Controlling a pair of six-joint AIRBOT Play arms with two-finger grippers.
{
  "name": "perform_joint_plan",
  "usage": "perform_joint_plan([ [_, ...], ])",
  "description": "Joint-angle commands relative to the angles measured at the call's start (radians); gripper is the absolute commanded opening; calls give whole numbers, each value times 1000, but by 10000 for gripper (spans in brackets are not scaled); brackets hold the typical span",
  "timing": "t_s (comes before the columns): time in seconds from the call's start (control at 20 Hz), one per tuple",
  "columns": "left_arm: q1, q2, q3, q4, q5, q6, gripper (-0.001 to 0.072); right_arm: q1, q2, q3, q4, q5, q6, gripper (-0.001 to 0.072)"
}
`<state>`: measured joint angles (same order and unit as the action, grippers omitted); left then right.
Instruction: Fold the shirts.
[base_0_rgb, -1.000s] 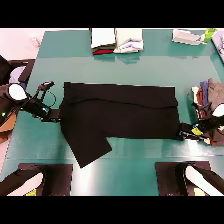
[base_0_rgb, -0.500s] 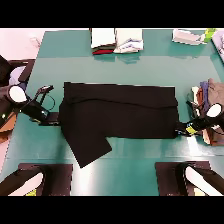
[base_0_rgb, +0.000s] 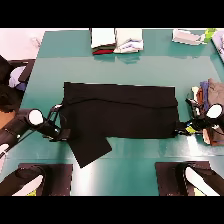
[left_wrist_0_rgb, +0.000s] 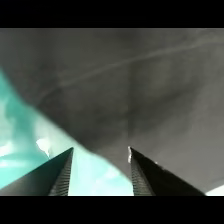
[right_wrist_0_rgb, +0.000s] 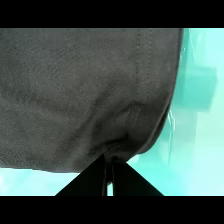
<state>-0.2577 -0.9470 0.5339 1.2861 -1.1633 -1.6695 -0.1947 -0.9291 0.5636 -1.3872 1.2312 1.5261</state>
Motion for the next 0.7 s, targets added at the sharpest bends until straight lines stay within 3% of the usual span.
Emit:
perform_joint_plan([
  [0.0,-64,3,-42,-18,113,-54,447,2,2,1,0,2,2,16],
  [0.15,-64,3,-42,-14,108,-59,415,2,2,2,0,3,2,16],
  [0.2,-63,4,-39,-11,98,-58,195,2,2,8,0,14,2,16],
  [0.25,-63,5,-28,-10,75,-50,35,2,2,24,-1,34,2,16],
  [0.45,-64,33,75,57,-67,-24,22,3,5,126,-23,180,-8,16],
  [0.65,-64,263,80,83,-202,-58,21,2,147,104,-118,293,-10,16],
])
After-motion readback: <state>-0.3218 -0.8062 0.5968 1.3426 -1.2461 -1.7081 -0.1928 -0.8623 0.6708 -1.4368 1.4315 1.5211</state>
